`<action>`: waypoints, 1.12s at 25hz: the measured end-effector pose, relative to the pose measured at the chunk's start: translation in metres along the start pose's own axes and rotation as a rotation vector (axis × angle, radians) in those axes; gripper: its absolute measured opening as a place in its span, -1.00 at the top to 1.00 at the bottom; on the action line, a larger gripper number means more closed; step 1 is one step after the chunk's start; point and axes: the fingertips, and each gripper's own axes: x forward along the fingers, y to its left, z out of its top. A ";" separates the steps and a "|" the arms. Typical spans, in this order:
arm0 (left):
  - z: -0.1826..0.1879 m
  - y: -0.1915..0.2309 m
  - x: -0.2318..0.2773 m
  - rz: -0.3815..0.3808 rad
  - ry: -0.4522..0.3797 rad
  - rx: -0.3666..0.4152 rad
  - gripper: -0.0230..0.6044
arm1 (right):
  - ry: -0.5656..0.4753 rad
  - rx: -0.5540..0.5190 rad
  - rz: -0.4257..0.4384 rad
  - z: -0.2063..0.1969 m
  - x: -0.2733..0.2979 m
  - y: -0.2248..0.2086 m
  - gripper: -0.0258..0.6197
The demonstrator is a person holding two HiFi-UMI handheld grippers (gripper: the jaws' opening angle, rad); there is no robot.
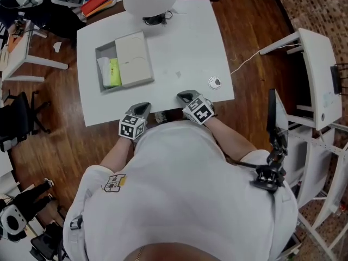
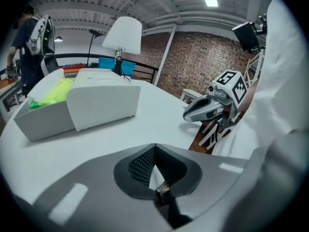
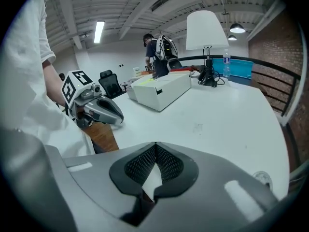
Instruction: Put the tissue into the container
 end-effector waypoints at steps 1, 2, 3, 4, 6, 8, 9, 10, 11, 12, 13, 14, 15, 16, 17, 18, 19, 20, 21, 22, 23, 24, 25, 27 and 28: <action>0.000 0.000 0.000 -0.001 0.003 0.004 0.93 | 0.002 -0.004 -0.003 0.000 0.000 -0.001 0.92; -0.001 -0.001 0.001 -0.003 0.005 0.009 0.93 | 0.004 -0.005 -0.008 0.000 0.000 -0.001 0.92; 0.000 -0.001 0.001 -0.005 0.007 0.014 0.93 | 0.004 -0.005 -0.013 0.000 0.000 -0.002 0.92; 0.000 -0.001 0.002 -0.006 0.007 0.017 0.93 | 0.003 -0.005 -0.017 0.000 0.000 -0.003 0.92; 0.001 -0.001 0.001 -0.007 0.004 0.020 0.93 | -0.006 -0.005 -0.022 0.000 0.000 -0.002 0.92; 0.001 -0.001 0.000 -0.007 0.001 0.024 0.93 | -0.019 -0.008 -0.023 0.003 0.000 -0.002 0.92; 0.002 -0.001 0.001 -0.008 0.001 0.026 0.93 | -0.020 -0.009 -0.024 0.004 0.000 -0.002 0.92; 0.003 -0.001 0.001 -0.009 0.000 0.029 0.93 | -0.018 -0.010 -0.023 0.005 -0.001 -0.002 0.92; 0.003 -0.002 0.002 -0.010 0.000 0.030 0.93 | -0.015 -0.011 -0.022 0.006 -0.003 -0.002 0.92; 0.003 -0.002 0.002 -0.010 0.001 0.032 0.93 | -0.012 -0.012 -0.022 0.006 -0.004 -0.002 0.92; 0.003 -0.003 0.002 -0.011 0.000 0.034 0.93 | -0.008 -0.013 -0.023 0.006 -0.004 -0.002 0.92; 0.004 -0.004 0.001 -0.012 0.000 0.036 0.93 | -0.006 -0.013 -0.025 0.006 -0.005 -0.003 0.92; 0.004 -0.005 0.001 -0.012 0.001 0.039 0.93 | -0.005 -0.014 -0.027 0.005 -0.006 -0.003 0.92; 0.004 -0.006 0.001 -0.013 0.002 0.043 0.93 | -0.005 -0.015 -0.028 0.005 -0.006 -0.004 0.92; 0.004 -0.007 0.000 -0.013 0.003 0.046 0.93 | -0.006 -0.016 -0.029 0.005 -0.007 -0.004 0.92; 0.003 -0.008 -0.001 -0.013 0.003 0.048 0.93 | -0.007 -0.017 -0.029 0.005 -0.009 -0.003 0.92; 0.003 -0.010 -0.003 -0.012 0.003 0.050 0.93 | -0.008 -0.018 -0.029 0.005 -0.009 -0.003 0.92; 0.003 -0.011 -0.004 -0.011 0.002 0.051 0.93 | -0.008 -0.020 -0.029 0.005 -0.010 -0.003 0.92; 0.003 -0.012 -0.004 -0.009 0.001 0.051 0.93 | -0.009 -0.021 -0.028 0.005 -0.010 -0.003 0.92; 0.003 -0.013 -0.004 -0.008 -0.002 0.051 0.93 | -0.009 -0.023 -0.027 0.004 -0.010 -0.003 0.92; 0.003 -0.014 -0.005 -0.006 -0.004 0.051 0.93 | -0.009 -0.025 -0.025 0.004 -0.010 -0.002 0.92; 0.004 -0.014 -0.005 -0.003 -0.007 0.051 0.93 | -0.010 -0.027 -0.023 0.005 -0.009 -0.002 0.92; 0.005 -0.014 -0.005 0.000 -0.009 0.049 0.93 | -0.010 -0.029 -0.023 0.005 -0.009 -0.002 0.92; 0.006 -0.014 -0.006 0.004 -0.013 0.045 0.93 | -0.012 -0.033 -0.022 0.007 -0.009 -0.001 0.92; 0.006 -0.015 -0.006 0.006 -0.015 0.043 0.93 | -0.013 -0.034 -0.022 0.008 -0.010 -0.001 0.92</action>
